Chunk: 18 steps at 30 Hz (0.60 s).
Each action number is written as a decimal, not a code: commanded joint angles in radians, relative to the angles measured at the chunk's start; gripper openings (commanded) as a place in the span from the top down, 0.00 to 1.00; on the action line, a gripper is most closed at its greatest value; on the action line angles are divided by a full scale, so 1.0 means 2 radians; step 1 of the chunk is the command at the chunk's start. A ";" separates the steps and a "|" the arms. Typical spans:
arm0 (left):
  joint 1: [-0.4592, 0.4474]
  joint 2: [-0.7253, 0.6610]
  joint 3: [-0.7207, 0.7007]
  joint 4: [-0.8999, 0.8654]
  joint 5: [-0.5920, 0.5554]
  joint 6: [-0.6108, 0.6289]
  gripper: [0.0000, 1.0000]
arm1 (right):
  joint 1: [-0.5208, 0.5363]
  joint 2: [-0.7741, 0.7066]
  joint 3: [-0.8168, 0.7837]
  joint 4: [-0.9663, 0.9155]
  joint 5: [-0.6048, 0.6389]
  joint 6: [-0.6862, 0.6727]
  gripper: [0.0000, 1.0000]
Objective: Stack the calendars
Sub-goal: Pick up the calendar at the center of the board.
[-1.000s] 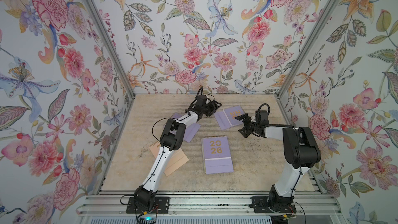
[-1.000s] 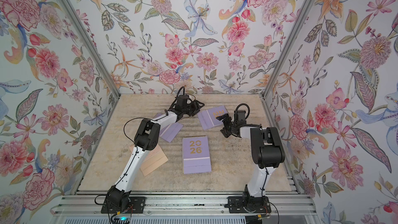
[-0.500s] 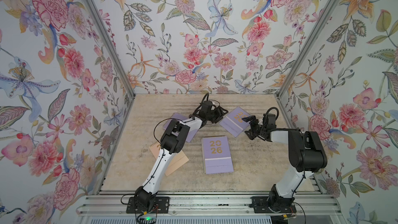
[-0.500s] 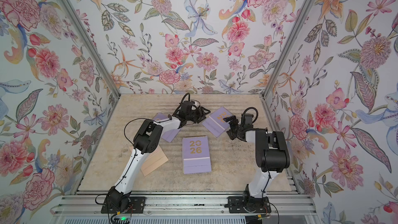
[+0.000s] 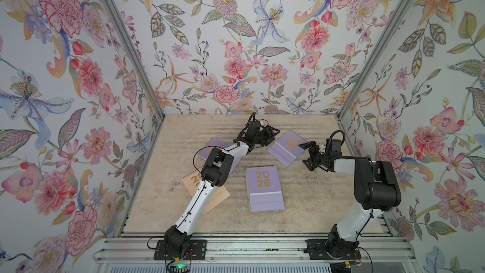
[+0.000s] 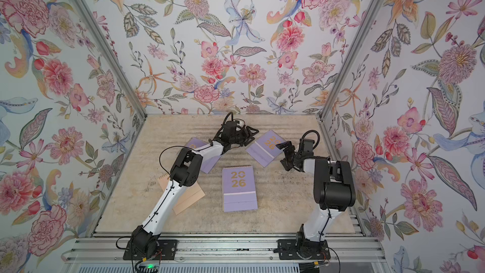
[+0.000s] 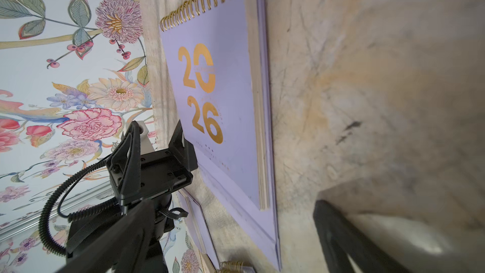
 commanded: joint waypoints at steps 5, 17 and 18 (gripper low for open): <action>-0.013 0.007 -0.010 -0.016 0.015 -0.001 0.30 | 0.005 0.072 0.023 -0.038 -0.010 -0.013 0.00; -0.022 -0.022 -0.063 -0.006 0.022 0.006 0.31 | 0.013 0.111 0.008 0.321 -0.117 0.131 0.10; -0.022 -0.022 -0.066 -0.003 0.022 0.005 0.31 | 0.015 0.115 0.009 0.337 -0.120 0.140 0.11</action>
